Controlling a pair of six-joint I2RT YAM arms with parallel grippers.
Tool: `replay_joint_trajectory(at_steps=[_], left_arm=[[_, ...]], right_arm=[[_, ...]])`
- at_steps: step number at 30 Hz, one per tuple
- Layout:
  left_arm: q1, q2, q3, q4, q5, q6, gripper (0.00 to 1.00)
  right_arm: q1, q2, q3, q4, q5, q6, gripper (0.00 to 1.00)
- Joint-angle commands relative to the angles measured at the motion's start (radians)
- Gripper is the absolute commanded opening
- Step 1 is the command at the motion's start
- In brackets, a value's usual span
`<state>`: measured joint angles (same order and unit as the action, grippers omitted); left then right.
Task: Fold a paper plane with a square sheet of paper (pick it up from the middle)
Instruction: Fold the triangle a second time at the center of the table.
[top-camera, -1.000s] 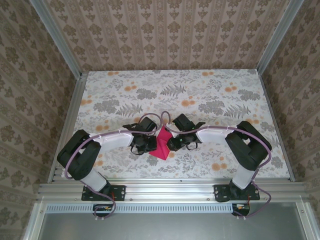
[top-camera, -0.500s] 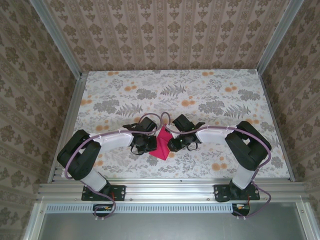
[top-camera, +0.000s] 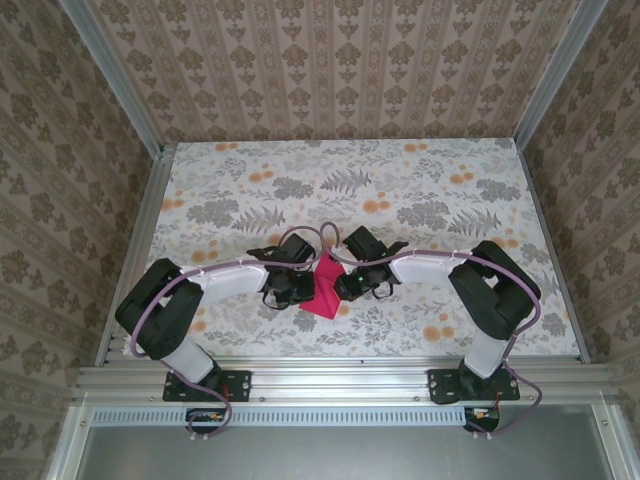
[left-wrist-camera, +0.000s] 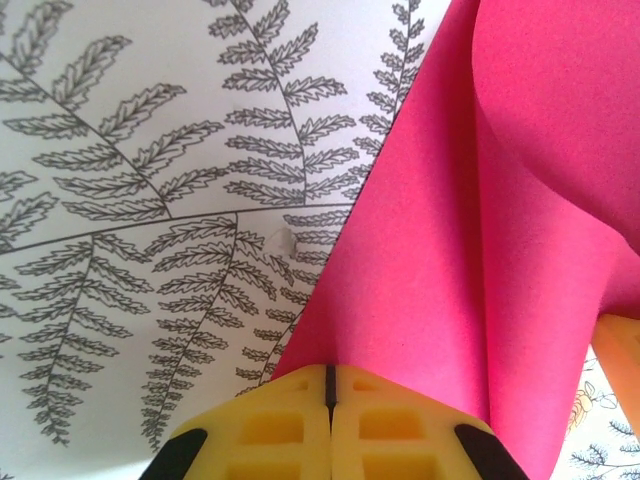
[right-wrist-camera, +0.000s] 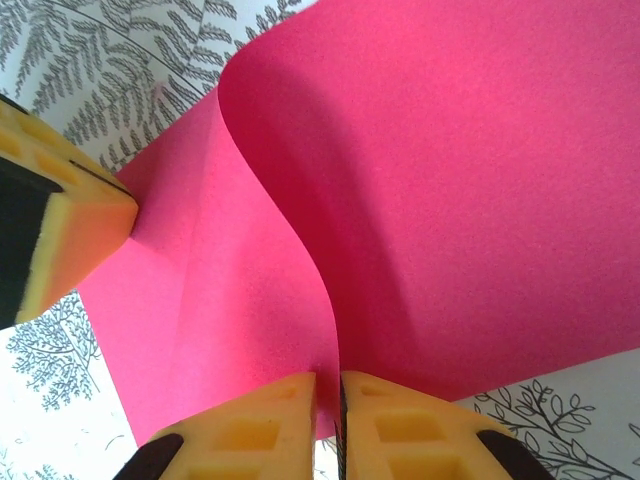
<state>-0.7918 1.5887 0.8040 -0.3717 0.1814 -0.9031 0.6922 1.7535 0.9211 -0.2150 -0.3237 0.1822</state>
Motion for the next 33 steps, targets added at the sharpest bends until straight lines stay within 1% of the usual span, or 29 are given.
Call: replay_joint_trajectory(at_steps=[1, 9, 15, 33], left_arm=[[-0.007, 0.031, 0.008, -0.04, -0.021, 0.024, 0.06], [-0.007, 0.031, 0.01, -0.041, -0.022, 0.023, 0.06], [-0.007, 0.031, 0.016, -0.047, -0.025, 0.026, 0.06], [-0.009, 0.03, 0.015, -0.047, -0.024, 0.027, 0.06]], right_arm=[[0.006, 0.026, 0.012, -0.041, 0.014, -0.01, 0.14], [0.005, 0.01, 0.015, -0.069, 0.04, -0.012, 0.14], [0.006, -0.015, 0.035, -0.081, 0.03, -0.028, 0.14], [0.006, 0.056, 0.045, -0.08, 0.042, -0.018, 0.14]])
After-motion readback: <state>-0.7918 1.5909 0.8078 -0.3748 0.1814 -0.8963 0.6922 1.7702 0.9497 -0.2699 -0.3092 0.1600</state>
